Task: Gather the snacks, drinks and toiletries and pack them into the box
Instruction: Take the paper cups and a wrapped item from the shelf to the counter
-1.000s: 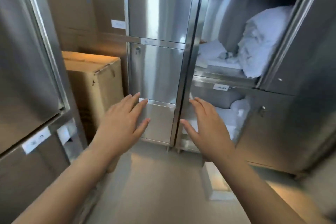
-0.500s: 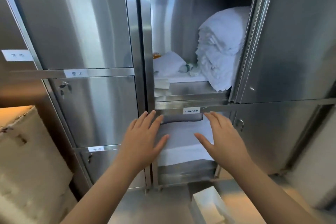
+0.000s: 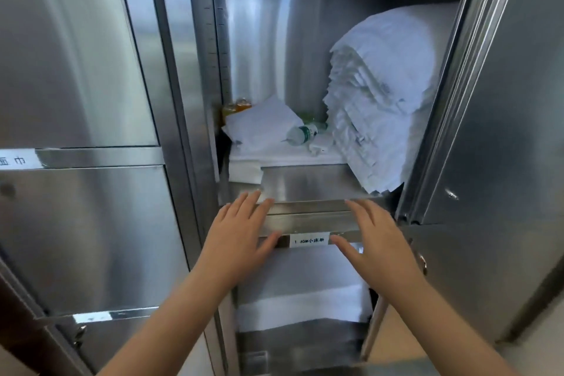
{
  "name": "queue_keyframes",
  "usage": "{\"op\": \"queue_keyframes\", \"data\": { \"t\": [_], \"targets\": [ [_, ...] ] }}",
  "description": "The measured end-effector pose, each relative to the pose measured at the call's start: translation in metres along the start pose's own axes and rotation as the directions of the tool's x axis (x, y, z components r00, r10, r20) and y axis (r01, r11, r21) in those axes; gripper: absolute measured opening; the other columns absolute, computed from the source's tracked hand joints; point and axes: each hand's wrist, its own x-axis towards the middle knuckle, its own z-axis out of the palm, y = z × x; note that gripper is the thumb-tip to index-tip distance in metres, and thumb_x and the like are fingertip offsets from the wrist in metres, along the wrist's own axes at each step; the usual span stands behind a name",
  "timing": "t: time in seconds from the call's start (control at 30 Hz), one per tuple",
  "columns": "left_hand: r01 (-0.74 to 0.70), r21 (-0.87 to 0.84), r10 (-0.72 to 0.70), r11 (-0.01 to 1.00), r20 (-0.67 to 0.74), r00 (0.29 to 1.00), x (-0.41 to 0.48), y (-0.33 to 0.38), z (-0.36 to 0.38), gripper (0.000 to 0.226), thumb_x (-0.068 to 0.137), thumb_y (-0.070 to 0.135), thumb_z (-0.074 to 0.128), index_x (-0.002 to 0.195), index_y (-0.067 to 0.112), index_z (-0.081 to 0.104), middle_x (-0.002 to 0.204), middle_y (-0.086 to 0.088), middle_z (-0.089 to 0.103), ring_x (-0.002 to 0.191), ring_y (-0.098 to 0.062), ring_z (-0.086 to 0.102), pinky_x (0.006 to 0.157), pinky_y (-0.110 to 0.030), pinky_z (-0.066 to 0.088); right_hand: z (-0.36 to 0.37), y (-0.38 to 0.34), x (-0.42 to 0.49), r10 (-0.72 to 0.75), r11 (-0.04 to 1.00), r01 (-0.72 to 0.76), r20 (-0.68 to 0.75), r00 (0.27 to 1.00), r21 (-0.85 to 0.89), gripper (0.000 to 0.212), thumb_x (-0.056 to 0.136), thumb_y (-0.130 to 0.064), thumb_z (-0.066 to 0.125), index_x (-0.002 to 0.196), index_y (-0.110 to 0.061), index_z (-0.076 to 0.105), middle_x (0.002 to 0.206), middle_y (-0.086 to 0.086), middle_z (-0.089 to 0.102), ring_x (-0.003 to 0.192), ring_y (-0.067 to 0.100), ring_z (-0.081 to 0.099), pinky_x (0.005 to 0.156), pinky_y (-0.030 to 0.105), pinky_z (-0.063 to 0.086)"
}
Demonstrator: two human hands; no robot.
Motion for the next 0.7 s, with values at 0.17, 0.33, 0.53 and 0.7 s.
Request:
{"op": "queue_keyframes", "data": {
  "t": [0.17,0.33,0.53,0.7],
  "targets": [
    [0.077,0.045,-0.078,0.996,0.019,0.997,0.07,-0.016,0.036,0.064,0.092,0.06,0.021,0.148,0.029,0.015,0.156,0.004,0.014,0.143,-0.015,0.009,0.116,-0.035,0.013,0.025,0.038,0.085,-0.067,0.997,0.066,0.024,0.997,0.04,0.078,0.081,-0.07,0.026,0.145,-0.025,0.029,0.149,0.0,0.029,0.137,0.015,0.022,0.111,0.027,0.021],
    [0.153,0.097,-0.158,0.983,0.054,0.986,0.114,-0.033,0.069,0.063,0.093,0.056,0.027,0.148,0.026,0.015,0.156,0.001,0.016,0.143,-0.017,0.011,0.115,-0.035,0.013,0.056,0.062,0.144,-0.116,0.992,0.112,0.057,0.992,0.063,0.069,0.088,-0.06,0.042,0.146,-0.024,0.029,0.15,0.003,0.028,0.138,0.017,0.022,0.112,0.029,0.021],
    [0.246,0.191,-0.274,0.95,0.136,0.952,0.165,-0.052,0.102,0.072,0.092,0.027,0.041,0.149,0.02,-0.003,0.158,-0.003,0.002,0.144,-0.021,0.002,0.115,-0.038,0.007,0.09,0.086,0.195,-0.134,0.989,0.127,0.088,0.987,0.078,0.068,0.087,-0.057,0.046,0.143,-0.021,0.033,0.147,0.005,0.032,0.136,0.022,0.027,0.11,0.034,0.028],
    [0.25,0.27,-0.312,0.93,0.215,0.926,0.205,-0.07,0.131,0.08,0.091,0.015,0.043,0.147,0.014,-0.013,0.157,-0.01,-0.009,0.144,-0.028,-0.006,0.115,-0.042,0.005,0.12,0.105,0.238,-0.116,0.991,0.109,0.099,0.988,0.072,0.069,0.086,-0.057,0.049,0.141,-0.017,0.037,0.142,0.008,0.038,0.13,0.027,0.035,0.107,0.037,0.031]
  ]
}}
